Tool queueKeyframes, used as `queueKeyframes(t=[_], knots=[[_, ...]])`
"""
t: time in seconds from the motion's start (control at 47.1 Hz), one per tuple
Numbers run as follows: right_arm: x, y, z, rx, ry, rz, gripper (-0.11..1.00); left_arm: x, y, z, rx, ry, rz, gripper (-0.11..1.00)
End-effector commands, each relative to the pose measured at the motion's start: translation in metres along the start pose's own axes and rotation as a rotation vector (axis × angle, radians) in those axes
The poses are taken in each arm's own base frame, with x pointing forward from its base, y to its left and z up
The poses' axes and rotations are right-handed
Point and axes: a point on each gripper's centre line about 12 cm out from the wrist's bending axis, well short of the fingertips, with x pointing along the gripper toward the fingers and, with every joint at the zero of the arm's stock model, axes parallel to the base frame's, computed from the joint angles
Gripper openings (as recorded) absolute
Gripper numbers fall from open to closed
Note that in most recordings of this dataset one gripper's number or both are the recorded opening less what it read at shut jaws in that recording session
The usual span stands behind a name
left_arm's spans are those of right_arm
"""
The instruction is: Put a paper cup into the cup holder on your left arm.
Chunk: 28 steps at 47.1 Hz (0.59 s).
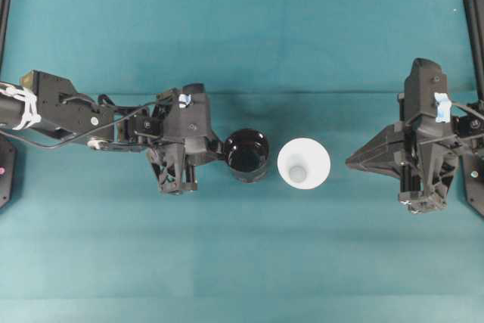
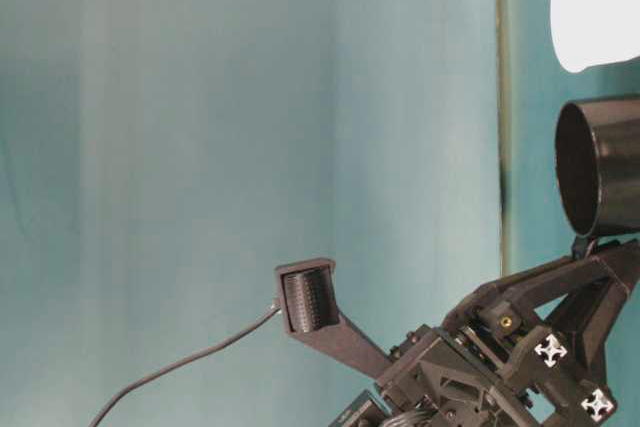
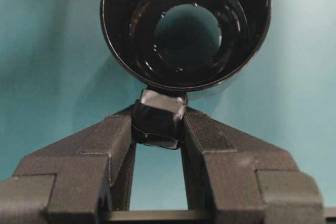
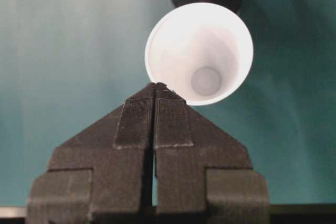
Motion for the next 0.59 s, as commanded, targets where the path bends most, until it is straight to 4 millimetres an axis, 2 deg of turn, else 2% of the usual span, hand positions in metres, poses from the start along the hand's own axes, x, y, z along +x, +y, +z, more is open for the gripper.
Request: queueKeyframes(t=[0.0, 0.573], knots=[[-0.0022, 0.0012, 0.0067, 0.012, -0.024, 0.004, -0.03, -0.0001, 0.0002, 0.0060, 0.003, -0.021, 0.000, 0.29], [-0.0020, 0.0006, 0.0063, 0.013, -0.023, 0.002, -0.03, 0.0040, -0.0001, 0.0131, 0.004, -0.035, 0.000, 0.29]])
